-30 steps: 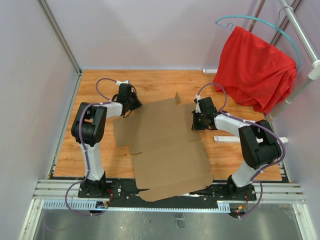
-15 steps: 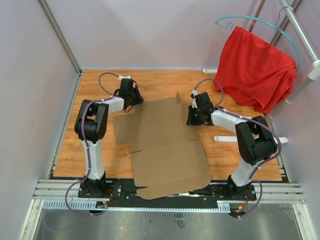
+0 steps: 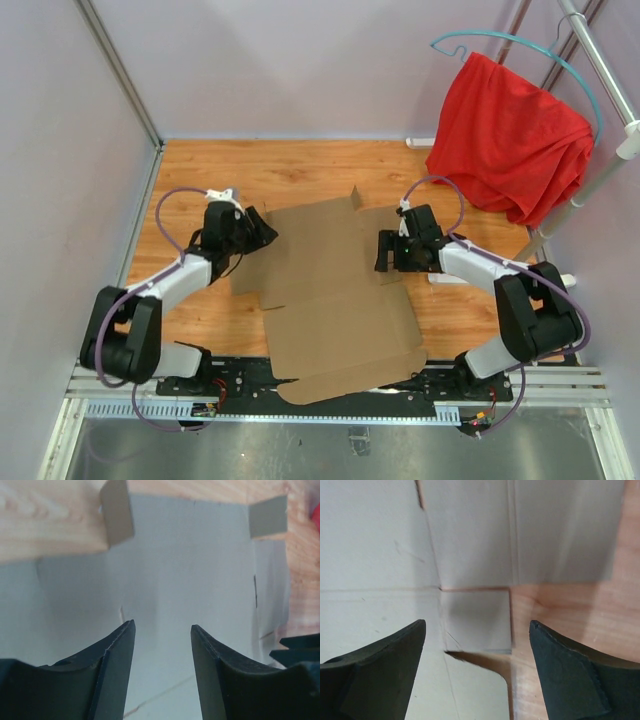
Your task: Fold the paper box
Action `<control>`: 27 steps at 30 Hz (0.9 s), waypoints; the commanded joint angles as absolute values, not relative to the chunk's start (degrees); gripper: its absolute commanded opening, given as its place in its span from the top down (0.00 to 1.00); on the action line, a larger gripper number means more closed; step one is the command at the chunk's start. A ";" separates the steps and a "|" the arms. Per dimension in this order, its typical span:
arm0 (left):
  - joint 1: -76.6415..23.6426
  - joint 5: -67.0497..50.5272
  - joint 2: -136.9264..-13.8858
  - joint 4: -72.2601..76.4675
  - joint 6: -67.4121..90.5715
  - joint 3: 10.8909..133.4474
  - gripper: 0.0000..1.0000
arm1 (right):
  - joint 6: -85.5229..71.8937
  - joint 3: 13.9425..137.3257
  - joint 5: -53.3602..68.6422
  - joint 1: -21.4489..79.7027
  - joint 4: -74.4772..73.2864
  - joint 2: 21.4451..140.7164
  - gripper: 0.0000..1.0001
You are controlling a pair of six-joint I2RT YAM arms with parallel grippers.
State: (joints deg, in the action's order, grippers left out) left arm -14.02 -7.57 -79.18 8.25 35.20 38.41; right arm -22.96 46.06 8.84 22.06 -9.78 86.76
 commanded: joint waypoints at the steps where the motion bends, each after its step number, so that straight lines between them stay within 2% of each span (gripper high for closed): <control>1: -14.15 -9.98 -70.53 7.12 37.49 30.92 0.46 | -23.45 41.61 7.19 21.36 -11.39 83.72 0.14; 6: -14.15 -9.98 -60.87 5.17 39.38 24.44 0.45 | -23.60 39.20 9.54 21.27 -9.34 83.51 0.09; 12: -14.15 -9.97 -55.37 3.01 40.10 20.28 0.46 | -23.46 39.36 14.79 21.27 -7.39 84.82 0.09; 27: -14.24 -11.10 -57.28 7.08 40.30 15.48 0.48 | -25.02 40.13 17.67 23.06 -8.39 79.68 0.16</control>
